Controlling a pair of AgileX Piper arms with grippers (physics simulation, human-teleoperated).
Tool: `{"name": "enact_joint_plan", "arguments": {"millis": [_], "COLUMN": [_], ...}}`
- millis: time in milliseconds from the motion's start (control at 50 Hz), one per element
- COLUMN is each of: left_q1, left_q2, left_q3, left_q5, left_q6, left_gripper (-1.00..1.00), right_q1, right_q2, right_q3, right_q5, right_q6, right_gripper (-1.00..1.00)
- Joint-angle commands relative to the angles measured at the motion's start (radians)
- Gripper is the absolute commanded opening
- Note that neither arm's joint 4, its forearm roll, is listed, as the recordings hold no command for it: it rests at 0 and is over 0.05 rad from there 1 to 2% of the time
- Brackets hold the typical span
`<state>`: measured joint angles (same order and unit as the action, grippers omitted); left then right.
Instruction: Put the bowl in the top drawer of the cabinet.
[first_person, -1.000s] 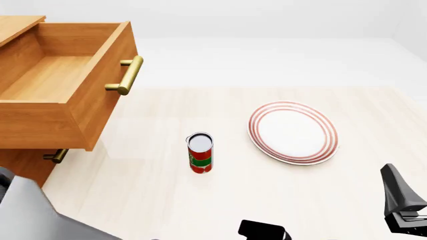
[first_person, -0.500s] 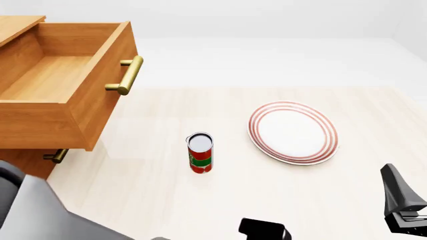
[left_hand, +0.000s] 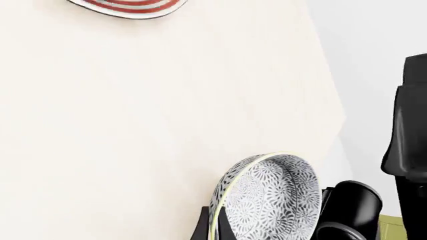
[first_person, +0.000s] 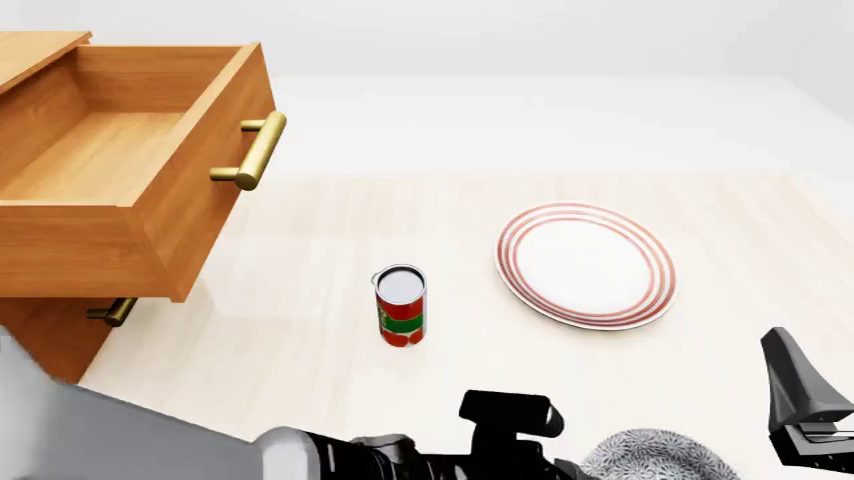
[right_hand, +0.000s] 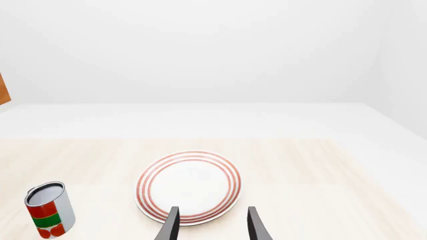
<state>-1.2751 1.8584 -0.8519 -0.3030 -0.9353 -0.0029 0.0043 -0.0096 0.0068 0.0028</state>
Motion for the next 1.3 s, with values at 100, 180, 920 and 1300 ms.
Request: {"name": "enact_joint_plan", "arguments": {"millis": [100, 180, 920, 1300], "left_q1": [0.063, 0.071, 0.107, 0.140], "left_q2": [-0.120, -0.147, -0.403, -0.477], "left_q3": [0.003, 0.000, -0.096, -0.183], "left_q5": [0.083, 0.105, 0.334, 0.482], "left_q6": [0.054, 0.065, 0.140, 0.210], "left_gripper": [-1.00, -1.00, -1.00, -1.00], "right_q1": [0.000, 0.000, 0.000, 0.000], "right_q2": [0.000, 0.000, 0.000, 0.000], "right_q3": [0.000, 0.000, 0.000, 0.000], "right_q5": [0.000, 0.000, 0.000, 0.000], "right_q6": [0.000, 0.000, 0.000, 0.000], "right_gripper": [1.00, 1.00, 1.00, 1.00]}}
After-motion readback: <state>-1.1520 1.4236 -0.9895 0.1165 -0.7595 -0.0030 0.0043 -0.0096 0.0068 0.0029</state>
